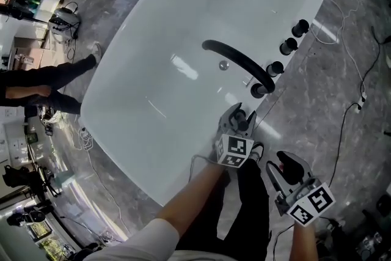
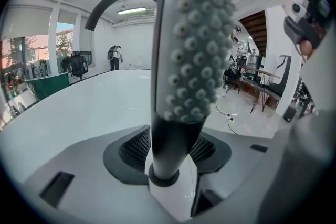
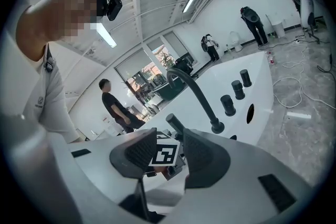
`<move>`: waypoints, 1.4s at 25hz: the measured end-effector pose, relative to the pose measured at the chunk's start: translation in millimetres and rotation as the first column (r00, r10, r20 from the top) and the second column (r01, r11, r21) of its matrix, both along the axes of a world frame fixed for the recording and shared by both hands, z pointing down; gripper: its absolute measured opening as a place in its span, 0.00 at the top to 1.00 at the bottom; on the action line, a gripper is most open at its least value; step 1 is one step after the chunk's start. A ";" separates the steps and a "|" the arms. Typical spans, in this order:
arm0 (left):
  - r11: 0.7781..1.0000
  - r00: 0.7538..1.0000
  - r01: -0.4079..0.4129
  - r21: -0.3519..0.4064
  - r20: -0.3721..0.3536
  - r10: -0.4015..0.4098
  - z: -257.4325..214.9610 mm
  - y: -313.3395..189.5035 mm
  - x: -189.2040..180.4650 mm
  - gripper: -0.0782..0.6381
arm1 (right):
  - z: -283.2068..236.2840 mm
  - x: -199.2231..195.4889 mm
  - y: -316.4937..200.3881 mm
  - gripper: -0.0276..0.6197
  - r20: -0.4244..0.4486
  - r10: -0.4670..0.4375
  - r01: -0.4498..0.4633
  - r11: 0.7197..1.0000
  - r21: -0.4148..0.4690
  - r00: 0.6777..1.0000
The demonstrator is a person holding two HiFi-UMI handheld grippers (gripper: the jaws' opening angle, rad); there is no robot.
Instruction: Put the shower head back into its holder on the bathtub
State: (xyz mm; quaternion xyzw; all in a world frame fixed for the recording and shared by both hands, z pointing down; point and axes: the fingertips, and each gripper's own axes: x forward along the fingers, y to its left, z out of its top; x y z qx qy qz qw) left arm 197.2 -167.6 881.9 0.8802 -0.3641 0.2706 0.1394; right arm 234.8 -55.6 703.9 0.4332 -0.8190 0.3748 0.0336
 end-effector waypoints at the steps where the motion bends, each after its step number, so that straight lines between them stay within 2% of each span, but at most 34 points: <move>1: 1.000 1.000 0.000 -0.004 -0.001 0.000 -2.5 0.8 -1.6 0.63 | -2.7 -0.9 -0.7 0.70 0.001 0.001 -0.001 1.000 0.003 1.000; 6: 0.997 1.000 0.020 -0.076 -0.004 -0.020 -25.6 32.7 -22.8 0.62 | -12.2 2.4 9.5 0.70 0.019 0.020 -0.020 1.000 -0.024 1.000; 11: 0.984 0.999 0.040 -0.173 0.005 -0.040 -82.0 87.1 -87.8 0.61 | -30.2 -10.9 34.1 0.72 0.042 0.038 -0.034 0.995 -0.089 0.998; 12: 0.979 0.999 0.040 -0.199 -0.013 -0.044 -98.9 95.3 -98.7 0.61 | -35.7 -16.1 37.3 0.75 0.033 0.037 -0.034 0.995 -0.098 0.999; 14: 0.971 0.995 0.018 -0.237 -0.093 -0.041 -143.0 103.8 -107.2 0.62 | -48.4 -26.9 38.1 0.80 0.005 0.044 -0.043 0.994 -0.100 0.999; 16: 0.970 0.980 -0.035 -0.241 -0.197 -0.014 -202.3 108.0 -100.4 0.76 | -68.8 -40.0 36.0 0.84 -0.037 0.057 -0.060 0.995 -0.079 0.998; 20: 0.976 0.940 -0.123 -0.182 -0.336 0.056 -307.7 119.3 -74.4 0.86 | -125.0 -62.6 33.1 0.86 -0.136 0.103 -0.103 0.995 0.008 0.985; 24: 0.989 0.914 -0.126 -0.083 -0.398 0.083 -379.9 123.0 -68.9 0.87 | -182.8 -74.4 23.3 0.87 -0.189 0.162 -0.134 0.979 0.156 0.968; 29: 0.993 0.900 -0.116 0.021 -0.422 0.114 -420.7 126.5 -77.9 0.88 | -225.4 -77.0 27.7 0.93 -0.258 0.240 -0.165 0.945 0.282 0.936; 35: 0.991 0.898 -0.114 0.067 -0.419 0.132 -438.7 126.6 -87.1 0.88 | -234.2 -89.1 35.4 0.94 -0.320 0.264 -0.169 0.941 0.293 0.910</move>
